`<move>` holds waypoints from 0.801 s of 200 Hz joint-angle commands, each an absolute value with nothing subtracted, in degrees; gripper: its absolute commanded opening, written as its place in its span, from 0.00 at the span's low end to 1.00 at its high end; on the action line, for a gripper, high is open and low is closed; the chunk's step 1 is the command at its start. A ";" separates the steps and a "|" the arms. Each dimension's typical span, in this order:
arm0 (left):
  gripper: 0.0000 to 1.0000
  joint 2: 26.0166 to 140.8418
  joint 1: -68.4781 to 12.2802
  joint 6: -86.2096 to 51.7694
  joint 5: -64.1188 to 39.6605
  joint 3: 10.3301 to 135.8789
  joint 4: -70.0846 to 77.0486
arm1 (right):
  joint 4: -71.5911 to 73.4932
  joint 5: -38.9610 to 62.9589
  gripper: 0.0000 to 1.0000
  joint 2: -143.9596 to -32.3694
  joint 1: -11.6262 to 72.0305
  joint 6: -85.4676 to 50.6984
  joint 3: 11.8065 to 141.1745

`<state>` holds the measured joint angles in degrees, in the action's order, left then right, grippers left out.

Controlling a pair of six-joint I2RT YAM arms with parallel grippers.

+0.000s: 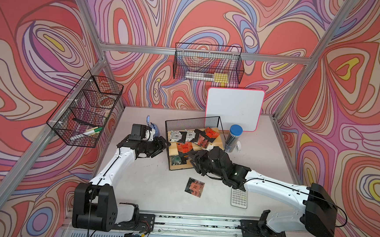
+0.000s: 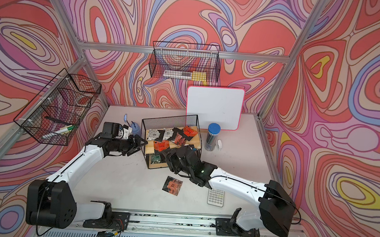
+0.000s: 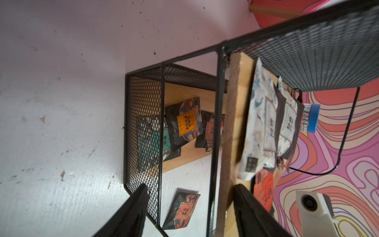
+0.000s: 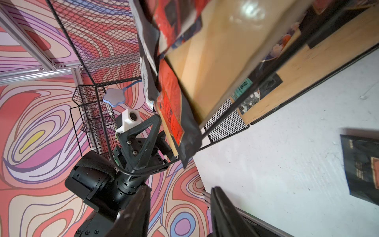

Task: Remove the tea bags from the shelf
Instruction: Pick up the tea bag from the shelf.

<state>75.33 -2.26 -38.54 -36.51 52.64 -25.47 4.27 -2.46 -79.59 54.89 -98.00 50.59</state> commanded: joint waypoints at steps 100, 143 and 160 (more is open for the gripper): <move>0.60 76.38 -1.85 -36.47 -33.77 50.72 -27.32 | 14.24 -7.79 0.30 -86.63 55.11 -104.06 50.62; 0.57 76.46 -1.85 -36.70 -33.01 50.74 -27.41 | 14.48 -8.82 0.14 -87.65 55.11 -105.54 50.54; 0.57 76.29 -1.85 -36.69 -32.70 50.81 -27.49 | 13.95 -8.79 0.06 -88.04 55.14 -105.73 51.01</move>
<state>75.33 -2.26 -37.89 -37.34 52.53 -24.40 13.87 -8.19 -86.67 54.89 -101.06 50.50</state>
